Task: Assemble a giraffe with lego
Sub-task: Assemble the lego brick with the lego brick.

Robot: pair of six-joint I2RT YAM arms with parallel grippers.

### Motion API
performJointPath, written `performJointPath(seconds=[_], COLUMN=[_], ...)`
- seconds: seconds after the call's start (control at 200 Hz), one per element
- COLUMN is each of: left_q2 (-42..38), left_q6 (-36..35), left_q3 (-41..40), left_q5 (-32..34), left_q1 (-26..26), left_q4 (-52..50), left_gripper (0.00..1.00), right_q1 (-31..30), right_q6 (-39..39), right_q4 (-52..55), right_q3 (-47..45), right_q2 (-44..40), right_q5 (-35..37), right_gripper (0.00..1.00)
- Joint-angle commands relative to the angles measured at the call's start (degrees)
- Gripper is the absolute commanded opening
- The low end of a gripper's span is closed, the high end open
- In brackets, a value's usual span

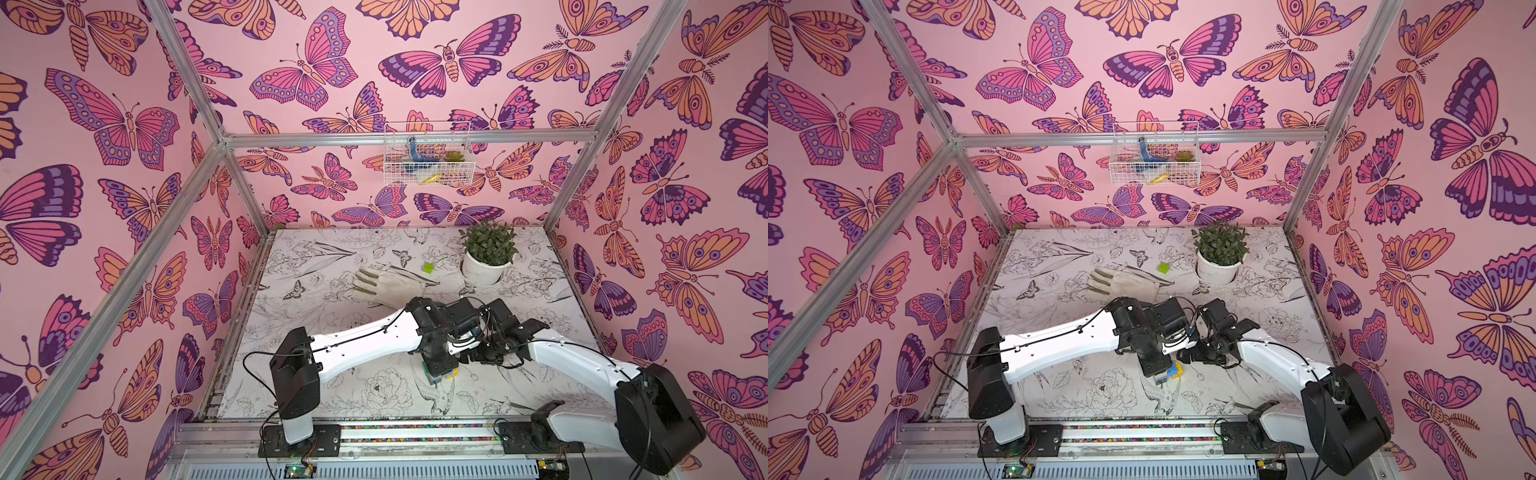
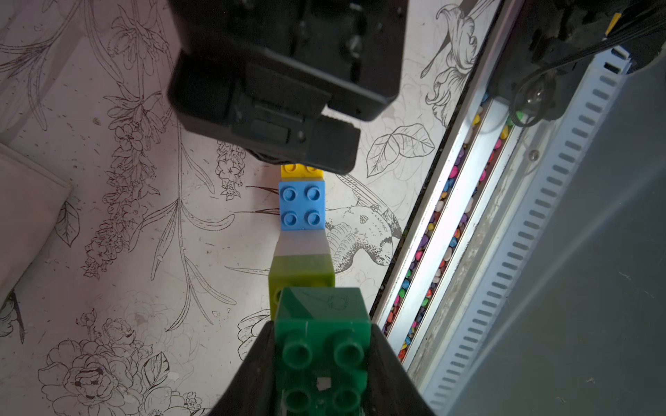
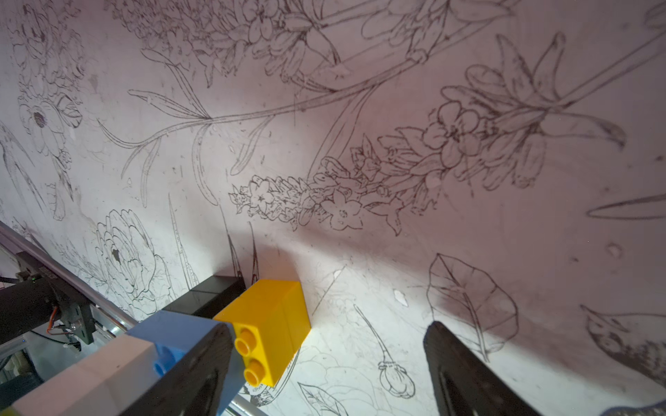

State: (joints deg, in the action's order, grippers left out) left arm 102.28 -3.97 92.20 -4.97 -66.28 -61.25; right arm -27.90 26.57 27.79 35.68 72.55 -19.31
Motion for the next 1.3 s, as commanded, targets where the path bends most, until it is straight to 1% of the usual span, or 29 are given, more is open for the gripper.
performJointPath(seconds=[0.0,0.21,0.446,0.736,1.292], left_q2=[0.2,-0.2,-0.1,-0.9,-1.9], left_q6=[0.3,0.1,-0.2,0.5,-1.0], left_q3=[-1.0,-2.0,-2.8,-4.5,-6.3], left_q5=[0.4,1.4,0.6,-0.5,-0.8], left_q1=[0.5,1.3,2.1,2.0,2.0], left_q4=[0.4,0.9,1.2,1.7,1.2], left_gripper=[0.01,0.02,0.02,0.02,0.03], right_q1=[-0.4,-0.4,-0.3,-0.4,-0.4], right_q6=[-1.0,-1.0,-1.1,-1.3,-1.2], right_q4=[0.1,0.0,0.2,0.2,0.2], right_q3=[-0.2,-0.1,0.0,0.5,0.5], right_q2=[0.8,1.4,1.2,2.0,2.3], right_q5=[0.5,0.6,0.8,0.7,1.0], right_gripper=[0.87,0.87,0.87,0.87,0.87])
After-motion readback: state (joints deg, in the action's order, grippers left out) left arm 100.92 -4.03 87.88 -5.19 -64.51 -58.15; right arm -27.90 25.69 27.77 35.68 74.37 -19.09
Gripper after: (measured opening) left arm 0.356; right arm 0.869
